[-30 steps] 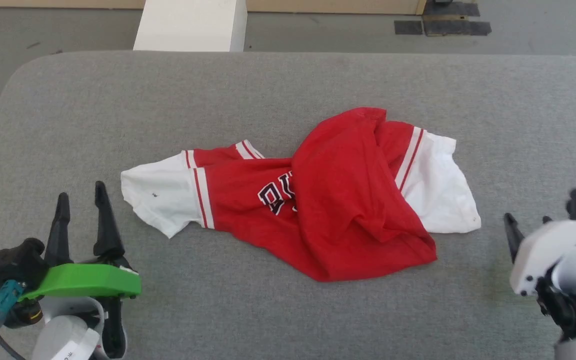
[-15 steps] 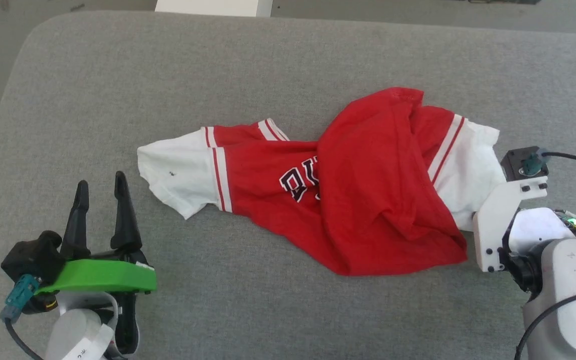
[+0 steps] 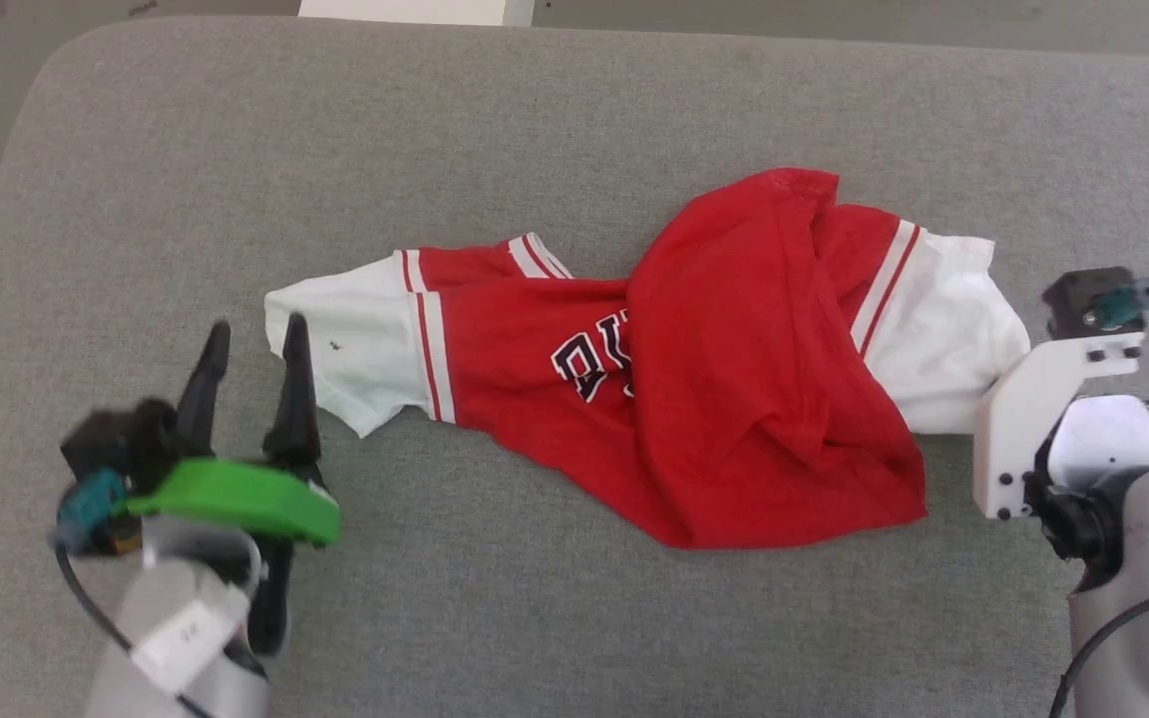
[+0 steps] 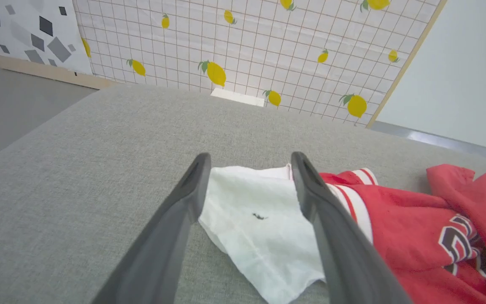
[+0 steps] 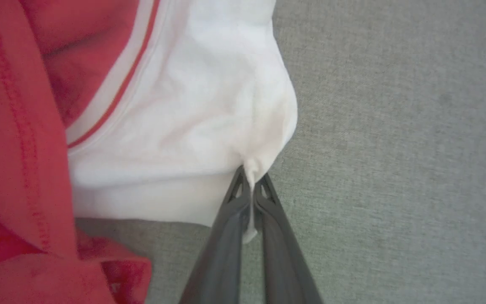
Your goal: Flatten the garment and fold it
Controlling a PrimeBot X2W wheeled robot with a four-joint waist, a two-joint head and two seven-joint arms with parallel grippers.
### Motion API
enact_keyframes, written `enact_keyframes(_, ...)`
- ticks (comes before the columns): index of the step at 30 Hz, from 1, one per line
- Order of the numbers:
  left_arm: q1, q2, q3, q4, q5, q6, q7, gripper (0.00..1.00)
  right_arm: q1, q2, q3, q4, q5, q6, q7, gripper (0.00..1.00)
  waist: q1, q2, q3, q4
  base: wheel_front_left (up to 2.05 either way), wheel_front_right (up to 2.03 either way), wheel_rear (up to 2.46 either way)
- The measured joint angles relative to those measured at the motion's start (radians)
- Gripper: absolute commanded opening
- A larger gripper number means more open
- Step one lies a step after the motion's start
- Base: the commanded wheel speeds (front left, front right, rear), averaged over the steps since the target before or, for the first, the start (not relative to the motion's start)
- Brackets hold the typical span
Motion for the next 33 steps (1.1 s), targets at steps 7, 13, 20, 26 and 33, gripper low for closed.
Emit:
enact_keyframes(7,-0.202,0.080,-0.026,0.095,0.004,0.029,0.358,1.00,0.017,-0.001,0.025,-0.087,0.030,0.000,-0.007,0.00,0.0000,0.0000,0.006,-0.017,0.00,0.00,0.00)
enact_keyframes(13,-0.328,0.146,-0.063,0.207,0.024,0.079,0.700,1.00,0.029,0.000,0.077,-0.137,0.058,0.000,0.004,0.00,0.0000,0.0000,0.029,-0.034,0.00,0.00,0.00)
enact_keyframes(20,-0.382,0.156,-0.096,0.315,0.028,0.070,0.836,1.00,0.033,0.000,0.092,-0.178,0.057,0.000,0.012,0.00,0.0000,0.0000,0.067,-0.049,0.00,0.00,0.00)
enact_keyframes(26,-0.408,0.153,-0.073,0.342,-0.047,0.052,0.923,0.00,0.033,0.000,0.085,-0.194,0.056,0.000,0.011,0.00,0.0000,0.0000,0.087,-0.057,0.00,0.00,0.00)
enact_keyframes(33,-0.404,0.127,-0.050,0.334,-0.099,0.037,0.884,0.00,0.033,0.000,0.063,-0.191,0.055,0.000,-0.021,0.00,0.0001,0.0000,0.077,-0.045,0.00,0.00,0.00)
